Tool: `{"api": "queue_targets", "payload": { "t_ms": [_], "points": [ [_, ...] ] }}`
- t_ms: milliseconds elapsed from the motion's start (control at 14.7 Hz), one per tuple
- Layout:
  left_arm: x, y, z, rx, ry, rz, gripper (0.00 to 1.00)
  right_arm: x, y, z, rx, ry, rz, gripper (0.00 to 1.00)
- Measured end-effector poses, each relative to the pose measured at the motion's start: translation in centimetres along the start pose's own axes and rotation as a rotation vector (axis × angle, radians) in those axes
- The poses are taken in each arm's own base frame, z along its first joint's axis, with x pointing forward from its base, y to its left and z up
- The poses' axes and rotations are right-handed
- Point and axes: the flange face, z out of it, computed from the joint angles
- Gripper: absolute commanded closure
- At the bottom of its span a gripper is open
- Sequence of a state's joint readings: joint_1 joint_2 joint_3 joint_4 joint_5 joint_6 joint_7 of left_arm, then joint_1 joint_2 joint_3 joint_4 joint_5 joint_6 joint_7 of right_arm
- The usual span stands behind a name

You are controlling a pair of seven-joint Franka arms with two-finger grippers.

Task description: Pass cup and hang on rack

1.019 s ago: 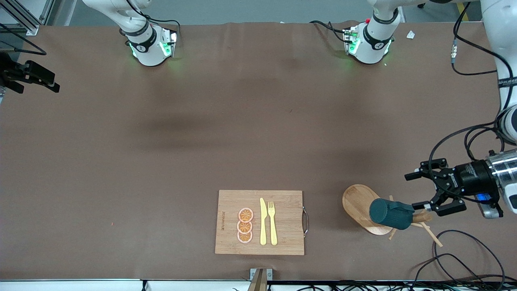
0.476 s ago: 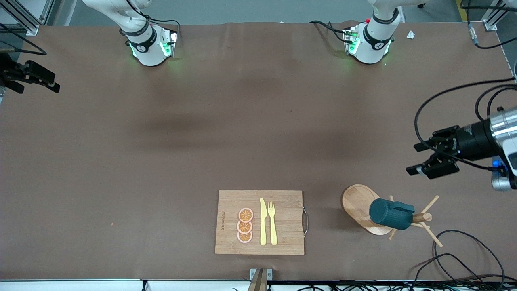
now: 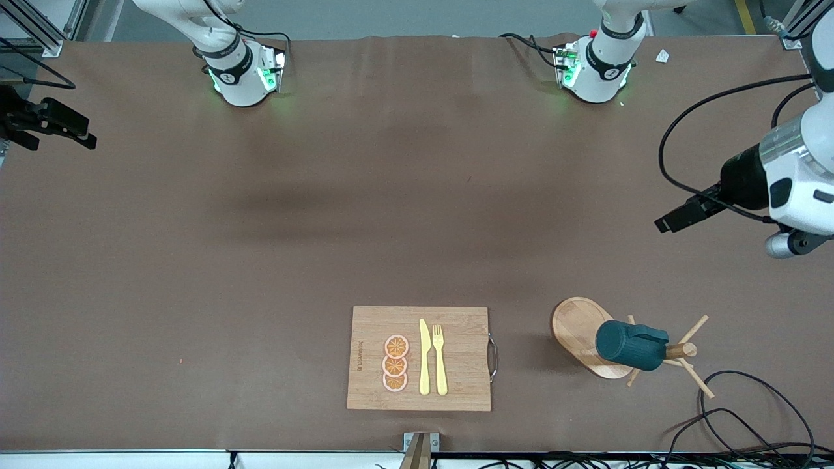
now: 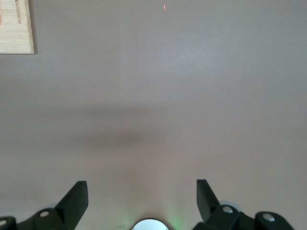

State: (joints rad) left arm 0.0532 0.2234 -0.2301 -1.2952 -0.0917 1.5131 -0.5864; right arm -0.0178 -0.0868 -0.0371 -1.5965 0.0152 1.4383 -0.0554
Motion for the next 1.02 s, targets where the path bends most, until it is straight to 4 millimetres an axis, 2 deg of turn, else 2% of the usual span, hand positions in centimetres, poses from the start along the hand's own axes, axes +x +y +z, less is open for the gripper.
{"api": "queue_targets", "payload": {
  "t_ms": [340, 612, 748, 1019],
  "points": [
    [-2.2, -3.6, -3.6, 0.089, 0.078, 0.264, 0.0, 0.0, 0.0, 0.0, 0.0, 0.0, 0.0, 0.0],
    [-2.6, -6.8, -4.2, 0.108, 0.071, 0.381, 0.0, 0.0, 0.0, 0.0, 0.0, 0.0, 0.001, 0.0],
    [-3.2, -7.0, -3.9, 0.117, 0.062, 0.393, 0.0, 0.0, 0.0, 0.0, 0.0, 0.0, 0.0, 0.0],
    [-4.9, -5.6, -2.8, 0.131, 0.055, 0.431, 0.0, 0.0, 0.0, 0.0, 0.0, 0.0, 0.001, 0.0]
  ]
}}
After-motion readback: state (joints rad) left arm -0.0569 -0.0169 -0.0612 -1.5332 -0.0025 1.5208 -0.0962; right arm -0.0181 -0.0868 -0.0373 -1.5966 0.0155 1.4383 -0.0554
